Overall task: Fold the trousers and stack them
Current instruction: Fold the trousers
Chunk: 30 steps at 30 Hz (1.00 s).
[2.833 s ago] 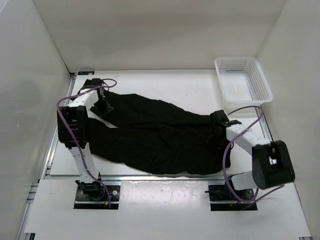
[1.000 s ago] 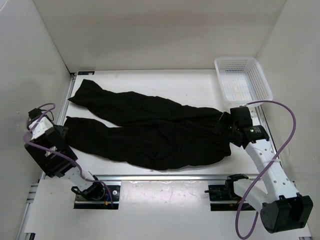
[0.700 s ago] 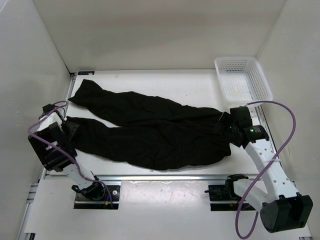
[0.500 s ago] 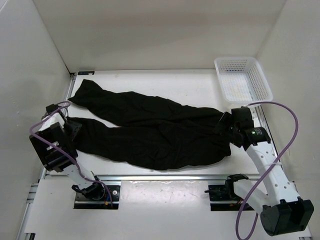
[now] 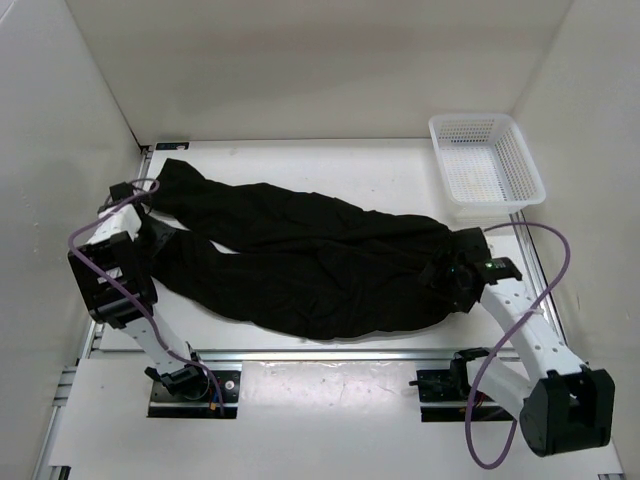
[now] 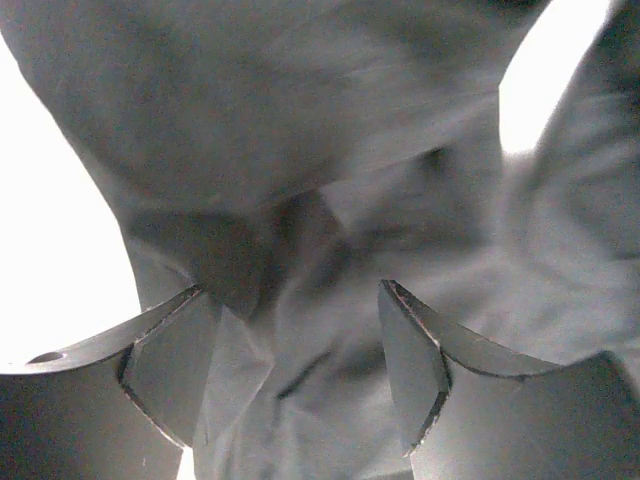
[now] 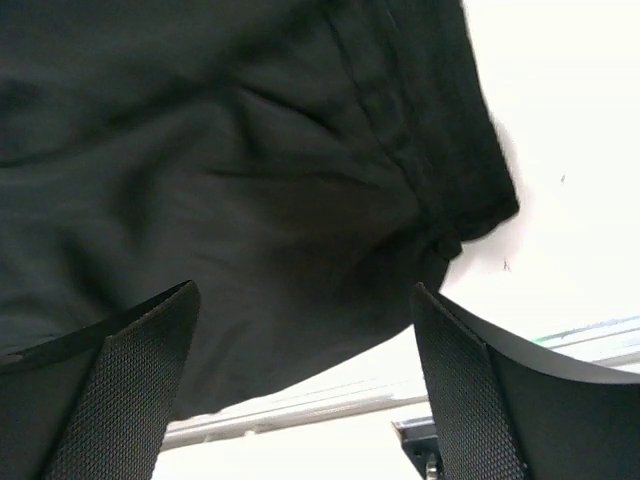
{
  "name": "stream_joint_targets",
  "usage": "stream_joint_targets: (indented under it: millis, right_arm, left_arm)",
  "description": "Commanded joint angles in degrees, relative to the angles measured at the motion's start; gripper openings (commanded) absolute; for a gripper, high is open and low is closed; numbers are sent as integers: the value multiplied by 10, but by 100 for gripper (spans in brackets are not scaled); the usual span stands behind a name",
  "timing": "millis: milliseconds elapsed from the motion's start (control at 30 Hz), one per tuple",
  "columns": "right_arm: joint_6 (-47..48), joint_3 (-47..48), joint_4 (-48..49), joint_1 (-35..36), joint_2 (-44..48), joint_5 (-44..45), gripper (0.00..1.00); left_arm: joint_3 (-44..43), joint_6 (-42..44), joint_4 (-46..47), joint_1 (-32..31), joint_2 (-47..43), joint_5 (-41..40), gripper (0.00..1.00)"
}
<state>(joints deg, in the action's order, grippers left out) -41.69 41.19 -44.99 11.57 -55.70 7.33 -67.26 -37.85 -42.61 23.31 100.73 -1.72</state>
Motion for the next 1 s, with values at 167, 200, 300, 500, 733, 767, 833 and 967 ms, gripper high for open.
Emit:
stream_joint_targets:
  millis: [167, 200, 300, 500, 733, 767, 833, 967]
  right_arm:
    - [-117, -101, -17, -8, 123, -22, 82]
    - [-129, -112, -22, -8, 140, -22, 82]
    - [-141, -155, -8, -13, 162, -44, 80]
    - [-155, -169, 107, -13, 50, -77, 72]
    - [-120, -164, 174, -61, -37, -105, 68]
    - [-111, -164, 179, -70, -42, -111, 64]
    - [-105, -170, 179, -102, -49, -119, 60]
    - [-88, -161, 179, -131, -38, -130, 43]
  left_arm:
    - [-141, 32, -42, -40, 26, -27, 79]
    - [-141, 32, -48, -48, 15, -35, 81]
    - [-139, 37, -55, -49, -38, -71, 87]
    - [-72, 25, -67, -28, -48, -64, 73]
    - [-21, 3, -56, 31, -9, -15, 81]
    - [-21, 3, -56, 39, -9, -9, 81]
    - [-15, 3, -56, 52, 5, -1, 81]
    - [0, 3, -51, 65, 5, -11, 75]
